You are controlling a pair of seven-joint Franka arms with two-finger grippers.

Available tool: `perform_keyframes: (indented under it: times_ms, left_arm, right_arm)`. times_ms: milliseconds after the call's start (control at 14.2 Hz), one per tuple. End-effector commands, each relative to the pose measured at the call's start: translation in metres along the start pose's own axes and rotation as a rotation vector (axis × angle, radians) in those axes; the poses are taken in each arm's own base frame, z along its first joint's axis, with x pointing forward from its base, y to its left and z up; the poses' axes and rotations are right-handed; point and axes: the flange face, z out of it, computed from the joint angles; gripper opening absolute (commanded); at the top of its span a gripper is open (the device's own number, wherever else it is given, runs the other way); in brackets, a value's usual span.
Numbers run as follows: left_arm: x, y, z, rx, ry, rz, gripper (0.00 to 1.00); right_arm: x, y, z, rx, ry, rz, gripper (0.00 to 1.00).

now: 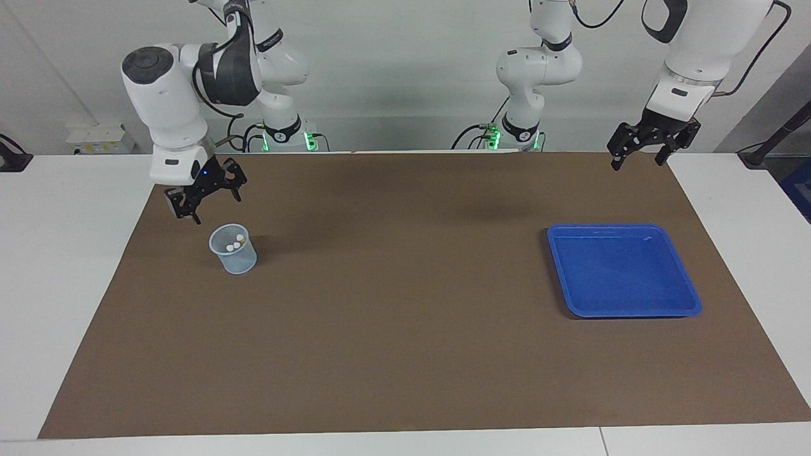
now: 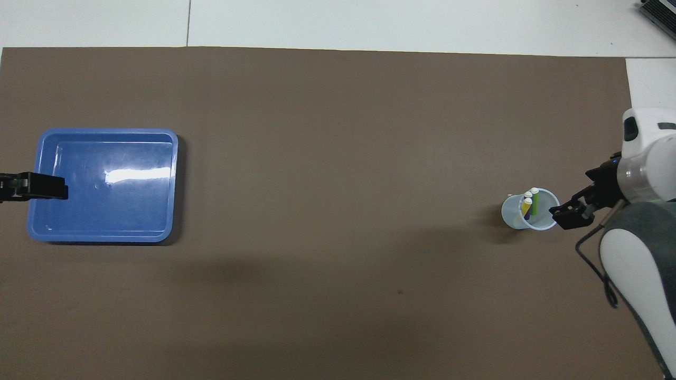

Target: Transfer and insert pens with both arms

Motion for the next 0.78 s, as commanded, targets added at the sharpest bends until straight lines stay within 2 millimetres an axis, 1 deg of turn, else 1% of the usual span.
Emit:
perform_keyframes:
  times_ms: [0, 71, 141, 212, 282, 353, 424, 494, 565, 635, 706]
  left_arm:
    - [0.008, 0.011, -0.001, 0.013, -0.018, 0.034, 1.0]
    - [0.008, 0.013, 0.0, 0.009, -0.021, 0.035, 1.0]
    - [0.008, 0.013, 0.0, 0.006, -0.02, 0.03, 1.0]
    - [0.008, 0.02, 0.0, -0.004, -0.016, 0.034, 1.0]
    - [0.008, 0.022, -0.002, -0.005, -0.01, 0.035, 1.0]
    - [0.01, 0.019, 0.0, -0.008, -0.01, 0.03, 1.0]
    - [0.014, 0.019, 0.007, -0.013, -0.024, 0.029, 1.0]
    - [0.017, 0.02, 0.003, -0.019, -0.022, 0.028, 1.0]
    - [0.018, 0.018, 0.0, -0.021, -0.016, 0.024, 1.0]
    - [0.02, 0.017, 0.002, -0.021, -0.019, 0.022, 1.0]
    - [0.022, 0.015, -0.002, -0.021, -0.013, 0.018, 1.0]
  right_arm:
    - [0.014, -0.028, -0.049, 0.021, 0.004, 0.048, 1.0]
    - [0.018, -0.036, -0.059, 0.031, 0.0, 0.078, 1.0]
    - [0.02, -0.038, -0.067, 0.041, 0.0, 0.117, 1.0]
    - [0.023, -0.037, -0.068, 0.052, 0.001, 0.137, 1.0]
    - [0.023, -0.038, -0.071, 0.053, -0.001, 0.137, 1.0]
    - [0.02, -0.04, -0.075, 0.06, -0.013, 0.138, 1.0]
    - [0.018, -0.041, -0.08, 0.072, -0.024, 0.15, 1.0]
    - [0.016, -0.039, -0.088, 0.069, -0.019, 0.189, 1.0]
    - [0.019, -0.039, -0.088, 0.063, -0.015, 0.207, 1.0]
    - [0.026, -0.043, -0.083, 0.062, -0.026, 0.202, 1.0]
    - [0.034, -0.044, -0.072, 0.069, -0.05, 0.201, 1.0]
